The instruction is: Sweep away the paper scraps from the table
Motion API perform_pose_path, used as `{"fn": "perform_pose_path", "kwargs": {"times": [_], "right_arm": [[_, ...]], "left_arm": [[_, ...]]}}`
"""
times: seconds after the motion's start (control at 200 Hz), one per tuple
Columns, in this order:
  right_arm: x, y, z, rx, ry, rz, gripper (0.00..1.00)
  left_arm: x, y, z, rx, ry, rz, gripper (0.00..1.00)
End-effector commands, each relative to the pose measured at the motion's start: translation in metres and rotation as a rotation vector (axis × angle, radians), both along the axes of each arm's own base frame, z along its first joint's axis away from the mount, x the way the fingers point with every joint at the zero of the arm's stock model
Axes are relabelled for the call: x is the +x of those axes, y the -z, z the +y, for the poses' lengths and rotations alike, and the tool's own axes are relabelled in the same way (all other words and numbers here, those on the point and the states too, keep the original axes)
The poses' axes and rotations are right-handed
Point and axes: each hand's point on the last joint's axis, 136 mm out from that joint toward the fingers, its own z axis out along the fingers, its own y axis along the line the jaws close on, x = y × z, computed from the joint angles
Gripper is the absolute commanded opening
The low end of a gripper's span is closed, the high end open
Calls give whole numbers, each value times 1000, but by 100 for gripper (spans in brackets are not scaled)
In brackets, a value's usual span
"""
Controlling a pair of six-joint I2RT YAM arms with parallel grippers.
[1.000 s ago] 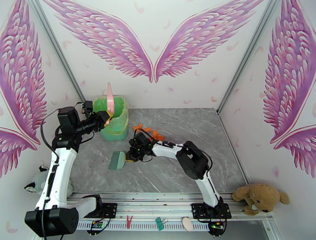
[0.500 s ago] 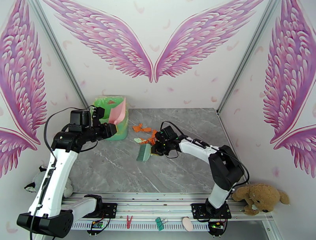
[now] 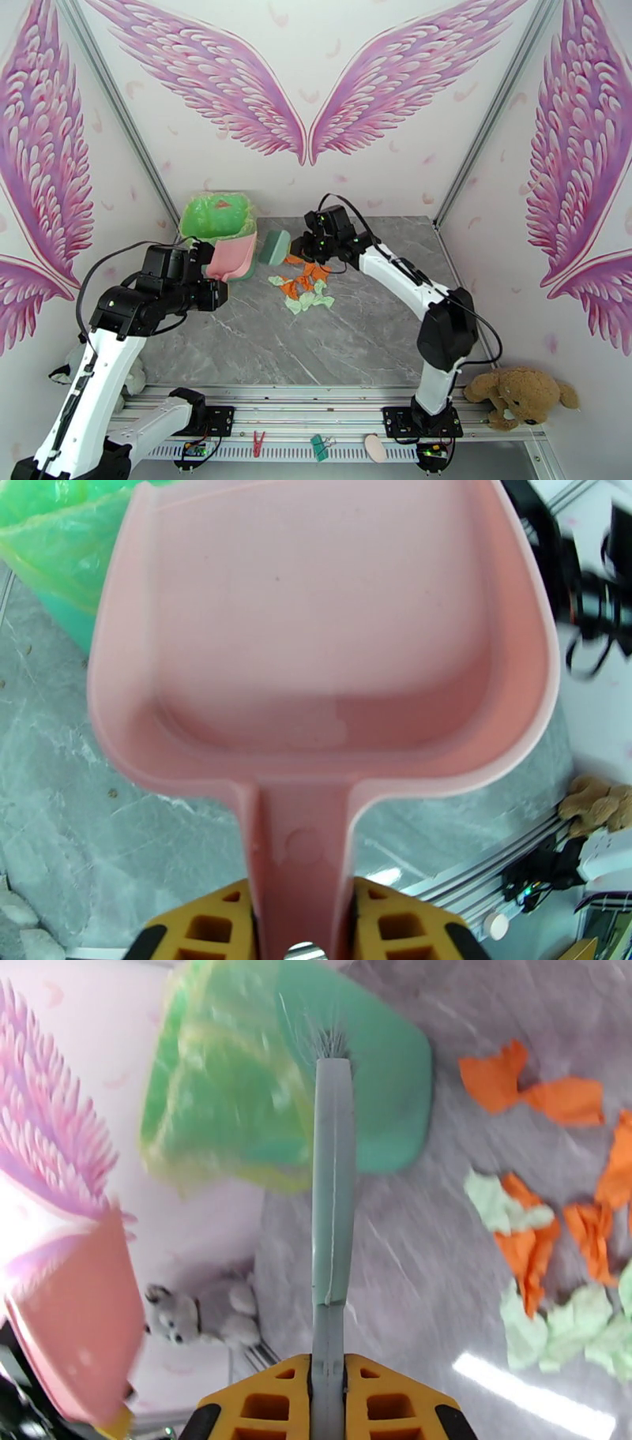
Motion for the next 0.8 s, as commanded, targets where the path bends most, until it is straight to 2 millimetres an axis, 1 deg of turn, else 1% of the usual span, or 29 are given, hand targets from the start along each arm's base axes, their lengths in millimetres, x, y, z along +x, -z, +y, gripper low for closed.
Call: {"fn": "perform_pose_path", "kwargs": {"times": [0.0, 0.015, 0.07, 0.125, 0.135, 0.16, 0.245, 0.315, 0.425, 0.48, 0.55, 0.655, 0.75, 0.795], "right_arm": [[44, 47, 7, -14, 107, 117, 0], [49, 53, 8, -15, 114, 129, 0], [66, 65, 13, -7, 138, 153, 0], [79, 78, 16, -5, 164, 175, 0], [82, 81, 16, -4, 169, 179, 0], [87, 87, 17, -1, 178, 187, 0], [95, 105, 22, 7, 187, 224, 0], [96, 120, 22, -2, 189, 247, 0], [86, 145, 19, -36, 173, 288, 0], [78, 161, 13, -62, 166, 314, 0], [67, 172, 3, -76, 159, 330, 0], [50, 180, -18, -92, 153, 337, 0], [32, 182, -43, -130, 141, 330, 0], [22, 180, -54, -143, 132, 327, 0]], "left_arm": [[-15, 22, 8, 97, 10, 56, 0], [-15, 23, 7, 102, 14, 57, 0], [-18, 31, 6, 129, 23, 75, 0], [-19, 32, 3, 142, 33, 71, 0], [-21, 40, 3, 152, 37, 91, 0], [-22, 45, 2, 159, 41, 102, 0], [-22, 51, -1, 166, 54, 110, 0], [-21, 54, -3, 166, 60, 114, 0], [-17, 58, -6, 165, 65, 117, 0], [-15, 61, -8, 166, 69, 121, 0], [-13, 64, -11, 170, 76, 126, 0], [-11, 70, -10, 210, 87, 142, 0], [-11, 80, -2, 300, 92, 173, 0], [-11, 83, 0, 324, 96, 180, 0]]}}
